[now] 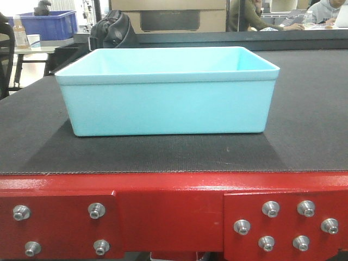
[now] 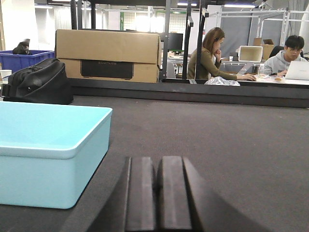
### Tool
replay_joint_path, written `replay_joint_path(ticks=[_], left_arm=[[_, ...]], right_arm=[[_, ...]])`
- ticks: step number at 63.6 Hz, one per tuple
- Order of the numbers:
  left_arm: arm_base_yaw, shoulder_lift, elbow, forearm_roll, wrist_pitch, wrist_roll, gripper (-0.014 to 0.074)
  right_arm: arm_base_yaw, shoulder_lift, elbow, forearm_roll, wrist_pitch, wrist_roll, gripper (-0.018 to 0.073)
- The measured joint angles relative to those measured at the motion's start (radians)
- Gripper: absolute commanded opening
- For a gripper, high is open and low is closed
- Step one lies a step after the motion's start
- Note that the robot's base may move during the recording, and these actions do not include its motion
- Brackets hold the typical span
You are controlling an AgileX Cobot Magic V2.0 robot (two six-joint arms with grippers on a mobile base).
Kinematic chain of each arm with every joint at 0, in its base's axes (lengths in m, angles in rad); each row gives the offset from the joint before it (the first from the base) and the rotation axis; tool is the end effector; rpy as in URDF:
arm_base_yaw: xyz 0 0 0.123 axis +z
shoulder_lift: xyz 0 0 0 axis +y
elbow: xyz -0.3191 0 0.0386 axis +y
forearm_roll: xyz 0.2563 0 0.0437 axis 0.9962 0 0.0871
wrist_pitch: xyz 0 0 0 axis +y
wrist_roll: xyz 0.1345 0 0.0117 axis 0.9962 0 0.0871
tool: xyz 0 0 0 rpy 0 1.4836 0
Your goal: Fetch blue bin and place on conveyor start
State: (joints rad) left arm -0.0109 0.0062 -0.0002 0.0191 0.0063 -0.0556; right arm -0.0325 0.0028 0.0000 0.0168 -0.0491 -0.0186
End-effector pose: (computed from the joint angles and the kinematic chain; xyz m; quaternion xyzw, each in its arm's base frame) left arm 0.0723 -0.0008 0.2158 -0.0087 0.6801 -0.0173 0.7329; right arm 0.0712 -0.0024 0.2234 0.0104 0.6583 -0.0132 0.7526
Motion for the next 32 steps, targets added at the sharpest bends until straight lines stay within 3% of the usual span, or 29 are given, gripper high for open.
replay_joint_path(ticks=[32], left_arm=[[0.011, -0.001, 0.002, 0.001, -0.012, 0.002, -0.0111]], right_arm=[[0.000, 0.000, 0.000, 0.000, 0.000, 0.000, -0.0165]])
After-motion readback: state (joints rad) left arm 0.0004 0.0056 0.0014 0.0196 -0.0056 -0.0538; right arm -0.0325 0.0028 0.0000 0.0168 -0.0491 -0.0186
